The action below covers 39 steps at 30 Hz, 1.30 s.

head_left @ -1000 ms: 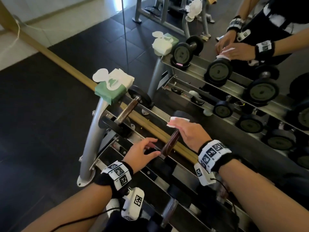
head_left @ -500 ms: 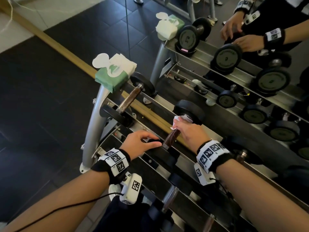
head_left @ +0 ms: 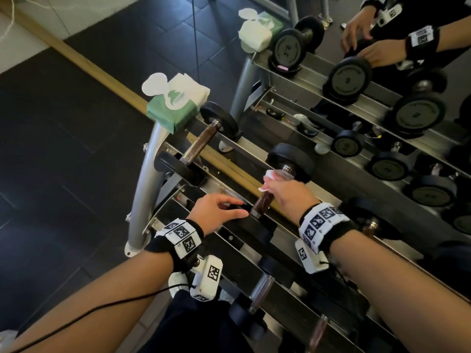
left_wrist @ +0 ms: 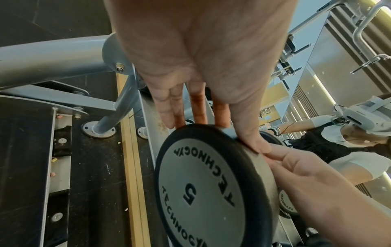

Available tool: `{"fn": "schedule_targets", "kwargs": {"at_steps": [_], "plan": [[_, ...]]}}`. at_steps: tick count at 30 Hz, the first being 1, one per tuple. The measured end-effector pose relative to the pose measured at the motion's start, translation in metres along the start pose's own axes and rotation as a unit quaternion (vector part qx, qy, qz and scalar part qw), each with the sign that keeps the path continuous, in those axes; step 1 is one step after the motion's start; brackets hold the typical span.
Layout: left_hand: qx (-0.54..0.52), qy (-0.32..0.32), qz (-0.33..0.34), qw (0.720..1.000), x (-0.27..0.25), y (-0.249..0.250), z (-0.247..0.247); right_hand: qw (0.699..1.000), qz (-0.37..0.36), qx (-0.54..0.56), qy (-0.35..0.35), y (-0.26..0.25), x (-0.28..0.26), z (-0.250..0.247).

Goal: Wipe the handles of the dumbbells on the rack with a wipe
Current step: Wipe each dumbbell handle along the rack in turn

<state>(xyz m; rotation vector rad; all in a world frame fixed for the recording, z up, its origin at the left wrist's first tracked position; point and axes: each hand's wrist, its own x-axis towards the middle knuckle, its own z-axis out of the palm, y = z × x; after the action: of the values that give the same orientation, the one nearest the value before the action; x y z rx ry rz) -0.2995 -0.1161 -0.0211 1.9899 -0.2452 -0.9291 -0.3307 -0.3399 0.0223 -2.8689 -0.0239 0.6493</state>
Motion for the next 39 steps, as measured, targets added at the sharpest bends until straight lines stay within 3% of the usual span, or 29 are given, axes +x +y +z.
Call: {"fn": "schedule_targets", "kwargs": {"at_steps": [4, 7, 10, 12, 17, 21, 24, 26, 29, 33, 35, 39], "plan": [[-0.005, -0.007, -0.003, 1.000, -0.001, 0.000, 0.001, 0.997, -0.042, 0.036, -0.058, 0.008, -0.014, 0.004], [-0.025, -0.006, -0.002, 1.000, -0.003, -0.002, 0.001, 0.993, -0.007, 0.114, -0.030, 0.024, -0.017, -0.007], [-0.034, -0.007, -0.003, 0.999, -0.003, -0.001, 0.001, 0.995, -0.008, 0.096, -0.020, 0.022, -0.005, -0.006], [-0.025, -0.007, -0.006, 1.000, -0.003, -0.001, 0.002, 0.998, -0.043, 0.036, -0.041, 0.011, -0.003, 0.001], [-0.027, -0.010, -0.006, 1.000, -0.004, 0.001, 0.001, 0.988, -0.128, 0.056, -0.066, 0.018, -0.017, 0.012], [-0.033, -0.004, -0.015, 0.999, -0.005, 0.001, 0.002, 0.996, -0.075, 0.034, -0.032, 0.043, -0.009, -0.002], [-0.041, -0.002, -0.015, 0.999, -0.005, 0.001, 0.004, 0.998, -0.052, 0.019, -0.010, 0.031, -0.002, -0.003], [-0.043, 0.003, -0.014, 0.999, -0.005, 0.001, 0.004, 0.997, -0.067, -0.011, -0.042, 0.011, 0.004, 0.005], [-0.037, 0.006, -0.013, 0.999, -0.003, 0.002, 0.004, 0.973, -0.116, -0.142, -0.137, -0.009, 0.004, 0.017], [-0.048, 0.001, -0.011, 0.999, -0.003, 0.001, 0.004, 0.987, -0.107, -0.037, -0.110, 0.011, -0.013, 0.001], [-0.043, 0.002, -0.010, 0.999, -0.003, 0.000, 0.004, 0.994, -0.089, -0.008, -0.065, 0.024, -0.013, -0.009], [-0.038, 0.005, -0.010, 0.999, -0.002, -0.004, 0.004, 0.987, -0.050, -0.117, -0.100, 0.009, 0.009, -0.017]]}}
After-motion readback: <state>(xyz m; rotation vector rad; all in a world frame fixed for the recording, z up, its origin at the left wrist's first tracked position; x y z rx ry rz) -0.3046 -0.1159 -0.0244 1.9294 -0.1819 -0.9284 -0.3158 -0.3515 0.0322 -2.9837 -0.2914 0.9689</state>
